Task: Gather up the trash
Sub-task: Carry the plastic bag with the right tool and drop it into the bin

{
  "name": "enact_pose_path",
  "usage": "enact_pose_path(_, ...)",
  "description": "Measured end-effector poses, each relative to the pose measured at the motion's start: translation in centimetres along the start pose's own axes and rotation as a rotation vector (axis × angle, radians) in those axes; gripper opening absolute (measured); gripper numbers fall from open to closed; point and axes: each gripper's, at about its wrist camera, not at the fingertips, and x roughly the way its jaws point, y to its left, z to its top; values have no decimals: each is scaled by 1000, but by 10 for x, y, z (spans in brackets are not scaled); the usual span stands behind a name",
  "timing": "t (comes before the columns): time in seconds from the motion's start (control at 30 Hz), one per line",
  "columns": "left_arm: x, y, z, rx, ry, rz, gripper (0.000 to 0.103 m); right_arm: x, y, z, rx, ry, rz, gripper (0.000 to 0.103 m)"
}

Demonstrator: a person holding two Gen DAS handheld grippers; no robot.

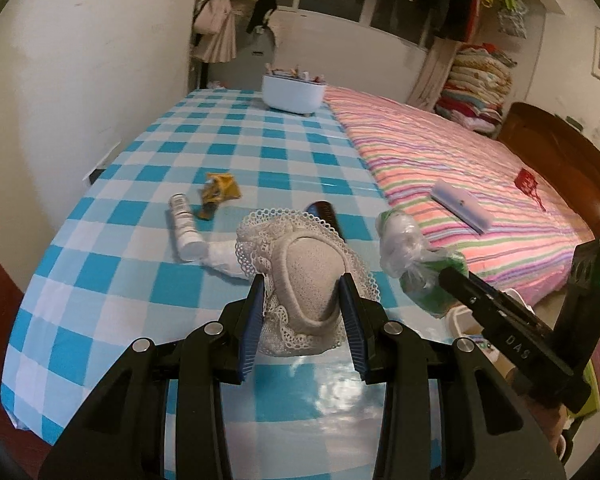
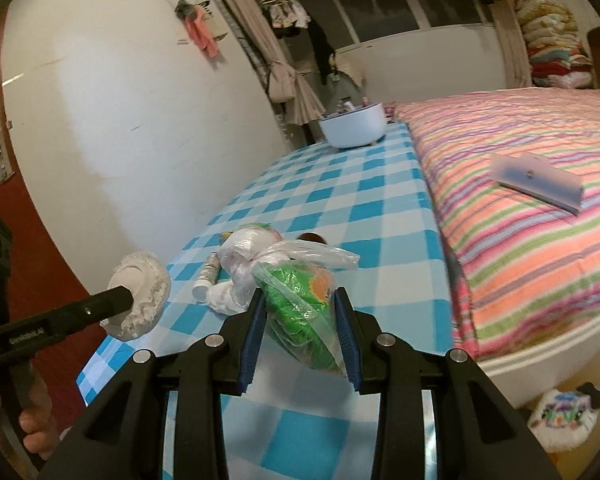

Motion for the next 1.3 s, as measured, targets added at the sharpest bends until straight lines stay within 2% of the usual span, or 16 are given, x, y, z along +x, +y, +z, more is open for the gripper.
enact_pose_path(0.47,2,-63,-9,74,19,-90,36,-28,-33,-12,63,-33,-60,34)
enact_pose_path(0.67,11,-88,-9,146,39,-157,36,-42,-41,-16,77,-66,-133,34)
enact_pose_path(0.87,22,-106,-14,175,68,-215,36,-58,-57,-19,98,-80,-210,34)
enact_pose_path(1.3,33,-134,-23,246,115,-280,37,-92,-80,-33,134,-122,-373,34)
